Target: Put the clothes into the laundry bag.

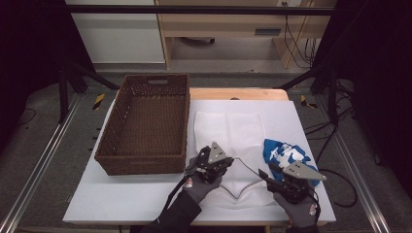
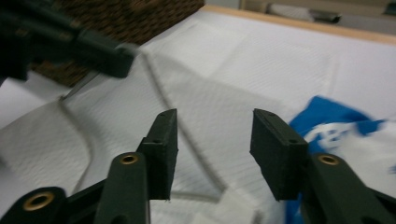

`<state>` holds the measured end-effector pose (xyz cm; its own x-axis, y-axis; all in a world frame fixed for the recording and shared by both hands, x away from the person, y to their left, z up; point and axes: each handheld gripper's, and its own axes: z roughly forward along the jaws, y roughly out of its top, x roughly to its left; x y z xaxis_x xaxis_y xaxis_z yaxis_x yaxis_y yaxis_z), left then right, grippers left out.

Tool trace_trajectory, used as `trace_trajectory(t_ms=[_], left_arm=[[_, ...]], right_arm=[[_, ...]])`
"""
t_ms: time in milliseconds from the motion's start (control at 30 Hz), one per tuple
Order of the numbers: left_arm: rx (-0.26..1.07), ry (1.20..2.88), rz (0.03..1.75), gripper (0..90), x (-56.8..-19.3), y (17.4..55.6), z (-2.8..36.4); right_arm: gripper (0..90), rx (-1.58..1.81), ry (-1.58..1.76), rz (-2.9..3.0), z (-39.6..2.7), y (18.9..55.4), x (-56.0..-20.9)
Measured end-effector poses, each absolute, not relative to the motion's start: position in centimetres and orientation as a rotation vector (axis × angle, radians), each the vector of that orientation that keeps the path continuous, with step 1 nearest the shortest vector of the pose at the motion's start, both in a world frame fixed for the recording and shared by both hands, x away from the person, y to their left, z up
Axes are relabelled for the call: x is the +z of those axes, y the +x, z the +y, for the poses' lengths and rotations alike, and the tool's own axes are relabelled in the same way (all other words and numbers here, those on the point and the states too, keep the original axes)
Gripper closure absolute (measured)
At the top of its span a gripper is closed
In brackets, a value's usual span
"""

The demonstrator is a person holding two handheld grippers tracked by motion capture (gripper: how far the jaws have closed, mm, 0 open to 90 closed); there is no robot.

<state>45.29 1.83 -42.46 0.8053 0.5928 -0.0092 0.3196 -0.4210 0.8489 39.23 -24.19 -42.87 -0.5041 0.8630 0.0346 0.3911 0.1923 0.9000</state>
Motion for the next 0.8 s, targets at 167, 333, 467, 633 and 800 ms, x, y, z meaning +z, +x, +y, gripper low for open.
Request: trace_trajectory(t_ms=[167, 333, 467, 633, 800], left_arm=[[0.359, 2.040, 0.679, 88.8, -42.6, 45.3, 2.0], [0.354, 2.039, 0.686, 88.8, -42.8, 45.3, 2.2], [0.352, 2.039, 0.684, 88.8, -42.8, 45.3, 2.2], [0.347, 2.038, 0.685, 88.8, -42.8, 45.4, 2.2], [0.345, 2.034, 0.686, 88.8, -42.7, 45.4, 2.3]], right_arm=[[30.1, 1.193, 1.219, 1.852, -26.4, 40.2, -41.3], [19.6, 1.077, 1.296, 1.777, -28.6, 41.3, -41.1], [19.3, 1.010, 1.371, 1.768, -29.9, 42.2, -42.6], [20.6, 0.993, 1.428, 1.810, -30.1, 42.9, -44.5], [48.7, 0.999, 1.449, 1.893, -29.6, 43.6, -46.1]])
